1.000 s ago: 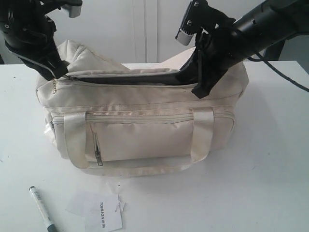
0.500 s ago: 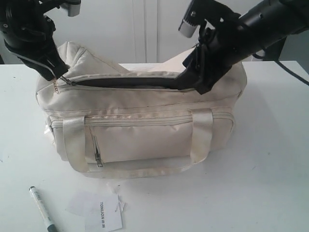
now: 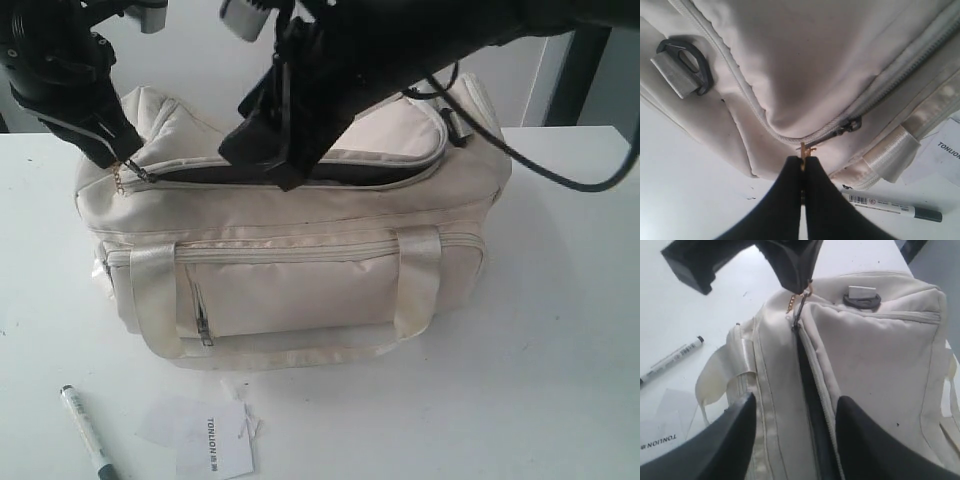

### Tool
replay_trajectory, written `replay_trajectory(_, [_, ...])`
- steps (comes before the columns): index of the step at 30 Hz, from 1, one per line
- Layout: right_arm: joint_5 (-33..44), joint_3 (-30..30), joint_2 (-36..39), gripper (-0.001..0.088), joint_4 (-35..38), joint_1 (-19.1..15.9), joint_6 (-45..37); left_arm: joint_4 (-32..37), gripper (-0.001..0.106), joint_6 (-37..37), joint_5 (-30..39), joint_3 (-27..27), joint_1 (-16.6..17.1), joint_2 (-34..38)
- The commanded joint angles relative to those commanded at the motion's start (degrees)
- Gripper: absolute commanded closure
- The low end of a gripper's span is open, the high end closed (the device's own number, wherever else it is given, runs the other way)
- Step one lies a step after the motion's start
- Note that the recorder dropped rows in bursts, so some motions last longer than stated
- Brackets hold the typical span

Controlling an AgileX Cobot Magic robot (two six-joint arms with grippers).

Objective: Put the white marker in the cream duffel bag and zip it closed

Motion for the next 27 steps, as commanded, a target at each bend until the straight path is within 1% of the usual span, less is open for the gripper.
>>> replay_trajectory(3, [-0.1,-2.7,2.7,0.0415,-2.6,1.1,2.5,0.0,0.105,0.0,0.0,0.0,0.0,0.0])
replay_trajectory(8, [-1.0,-5.6,6.0,0.0442,-2.6,1.7,2.5,0.0,0.105,0.0,0.0,0.0,0.0,0.0])
replay_trajectory(11, [-2.2,-6.5,7.6,0.0456,-2.7,1.7,2.5,0.0,0.105,0.0,0.0,0.0,0.0,0.0])
replay_trajectory(16, [-3.8,-6.6,8.9,0.0512,-2.8,1.7,2.5,0.0,0.105,0.0,0.0,0.0,0.0,0.0])
replay_trajectory(18, [-4.2,-6.6,9.5,0.0556,-3.5,1.7,2.5,0.0,0.105,0.0,0.0,0.0,0.0,0.0])
replay_trajectory(19, [-4.5,-6.6,9.7,0.0602,-3.8,1.7,2.5,0.0,0.105,0.0,0.0,0.0,0.0,0.0])
replay_trajectory(21, [-4.5,-6.6,10.0,0.0724,-3.9,1.7,2.4,0.0,0.105,0.0,0.0,0.0,0.0,0.0])
replay_trajectory(23, [-4.1,-6.6,10.1,0.0873,-4.4,1.7,2.4,0.0,0.105,0.0,0.0,0.0,0.0,0.0])
replay_trajectory(27, [-3.9,-6.6,10.1,0.0868,-5.7,1.7,2.5,0.0,0.105,0.0,0.0,0.0,0.0,0.0])
